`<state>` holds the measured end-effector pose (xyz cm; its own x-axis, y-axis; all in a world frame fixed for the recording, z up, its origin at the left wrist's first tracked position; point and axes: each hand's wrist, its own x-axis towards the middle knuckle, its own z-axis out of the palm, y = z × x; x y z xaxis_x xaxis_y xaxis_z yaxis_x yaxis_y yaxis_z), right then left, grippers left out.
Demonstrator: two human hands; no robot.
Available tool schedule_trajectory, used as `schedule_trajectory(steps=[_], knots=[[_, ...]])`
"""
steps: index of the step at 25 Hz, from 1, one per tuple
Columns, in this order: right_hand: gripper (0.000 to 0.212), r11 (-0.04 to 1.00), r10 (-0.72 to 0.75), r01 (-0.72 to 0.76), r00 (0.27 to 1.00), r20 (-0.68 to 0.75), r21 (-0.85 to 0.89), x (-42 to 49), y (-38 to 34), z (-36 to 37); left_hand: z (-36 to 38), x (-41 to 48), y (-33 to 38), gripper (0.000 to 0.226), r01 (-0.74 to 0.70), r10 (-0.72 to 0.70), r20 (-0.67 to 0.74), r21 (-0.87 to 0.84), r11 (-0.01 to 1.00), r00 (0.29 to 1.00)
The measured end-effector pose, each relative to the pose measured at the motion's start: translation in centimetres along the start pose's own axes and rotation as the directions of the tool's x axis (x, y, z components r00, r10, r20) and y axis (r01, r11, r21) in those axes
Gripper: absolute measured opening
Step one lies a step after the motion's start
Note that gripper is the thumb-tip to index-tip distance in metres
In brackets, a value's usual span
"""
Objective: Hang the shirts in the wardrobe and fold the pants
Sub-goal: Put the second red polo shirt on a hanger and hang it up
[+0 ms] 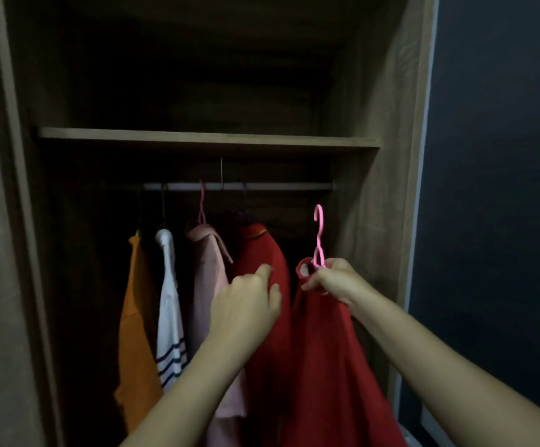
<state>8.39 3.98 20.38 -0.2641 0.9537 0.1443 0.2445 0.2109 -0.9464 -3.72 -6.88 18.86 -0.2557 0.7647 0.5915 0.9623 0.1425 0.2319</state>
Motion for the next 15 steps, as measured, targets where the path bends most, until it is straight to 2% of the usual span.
schedule_trajectory(steps=[3, 5, 7, 9, 11, 15], knots=[[0.013, 0.972, -0.116, 0.123, 0.992, 0.045, -0.202, 4.5, -0.8, -0.9, 3.7, 7.1, 0.3, 0.040, -0.006, 0.005, 0.045, 0.006, 1.000, 0.999], [0.015, 0.938, -0.184, 0.190, 0.982, 0.048, -0.289, 7.4, -1.3, -1.0, 6.4, 10.4, 0.1, 0.046, 0.038, -0.033, 0.142, -0.031, 0.999, 0.989], [0.019, 0.905, -0.235, 0.236, 0.971, 0.046, -0.353, 10.8, -1.6, -1.0, 8.8, 12.5, -0.6, 0.049, 0.120, -0.109, 0.180, -0.052, 0.991, 0.978], [0.016, 0.867, -0.285, 0.281, 0.957, 0.052, -0.412, 13.7, -2.2, -1.0, 10.3, 13.4, -1.4, 0.046, 0.175, -0.172, 0.101, -0.015, 0.984, 0.980], [0.023, 0.827, -0.309, 0.304, 0.949, 0.068, -0.473, 16.3, -2.8, -0.5, 11.2, 13.7, -1.6, 0.041, 0.165, -0.166, 0.030, 0.037, 0.986, 0.986], [0.029, 0.777, -0.303, 0.288, 0.950, 0.068, -0.560, 19.6, -3.6, 0.6, 12.0, 13.5, 0.0, 0.063, 0.150, -0.142, 0.078, -0.122, 0.981, 0.987]])
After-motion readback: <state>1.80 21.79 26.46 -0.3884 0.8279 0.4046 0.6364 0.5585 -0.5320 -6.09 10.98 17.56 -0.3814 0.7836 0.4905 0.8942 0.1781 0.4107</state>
